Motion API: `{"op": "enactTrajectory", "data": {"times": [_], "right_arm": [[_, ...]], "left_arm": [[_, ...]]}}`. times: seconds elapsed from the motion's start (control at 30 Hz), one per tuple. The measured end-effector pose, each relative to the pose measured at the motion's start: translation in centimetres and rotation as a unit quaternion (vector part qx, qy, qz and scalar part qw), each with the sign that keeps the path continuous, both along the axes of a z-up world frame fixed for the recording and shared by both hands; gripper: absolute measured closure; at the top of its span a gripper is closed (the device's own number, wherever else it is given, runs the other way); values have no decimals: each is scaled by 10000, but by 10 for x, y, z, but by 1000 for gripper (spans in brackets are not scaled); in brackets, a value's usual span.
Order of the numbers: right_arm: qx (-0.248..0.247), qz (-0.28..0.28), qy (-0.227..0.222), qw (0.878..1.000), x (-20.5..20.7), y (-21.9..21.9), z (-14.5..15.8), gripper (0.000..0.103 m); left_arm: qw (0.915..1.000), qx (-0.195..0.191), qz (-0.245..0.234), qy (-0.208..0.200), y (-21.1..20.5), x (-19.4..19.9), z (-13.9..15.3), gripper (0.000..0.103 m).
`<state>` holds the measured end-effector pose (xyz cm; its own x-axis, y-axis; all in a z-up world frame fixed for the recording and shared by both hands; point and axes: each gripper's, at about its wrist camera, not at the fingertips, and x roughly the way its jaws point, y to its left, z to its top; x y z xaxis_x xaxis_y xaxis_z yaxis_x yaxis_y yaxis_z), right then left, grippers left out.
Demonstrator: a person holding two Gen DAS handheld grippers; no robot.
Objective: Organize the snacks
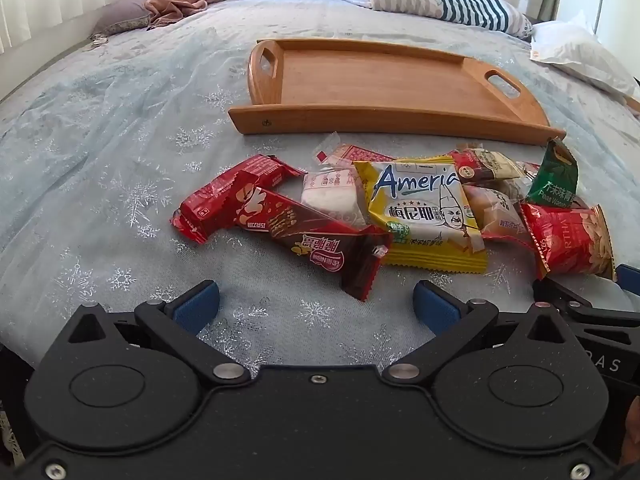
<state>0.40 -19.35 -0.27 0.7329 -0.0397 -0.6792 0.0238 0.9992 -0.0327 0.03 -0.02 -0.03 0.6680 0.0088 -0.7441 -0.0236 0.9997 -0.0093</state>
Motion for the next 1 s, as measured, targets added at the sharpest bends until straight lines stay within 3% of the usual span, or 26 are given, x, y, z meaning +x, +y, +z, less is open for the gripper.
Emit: {"op": "enactTrajectory", "data": {"times": [1.0], "right_arm": [[-103,20,-18,9999,1,1,0,0]], "left_arm": [[10000,15,-7,-52,-1,-2,0,0]]}}
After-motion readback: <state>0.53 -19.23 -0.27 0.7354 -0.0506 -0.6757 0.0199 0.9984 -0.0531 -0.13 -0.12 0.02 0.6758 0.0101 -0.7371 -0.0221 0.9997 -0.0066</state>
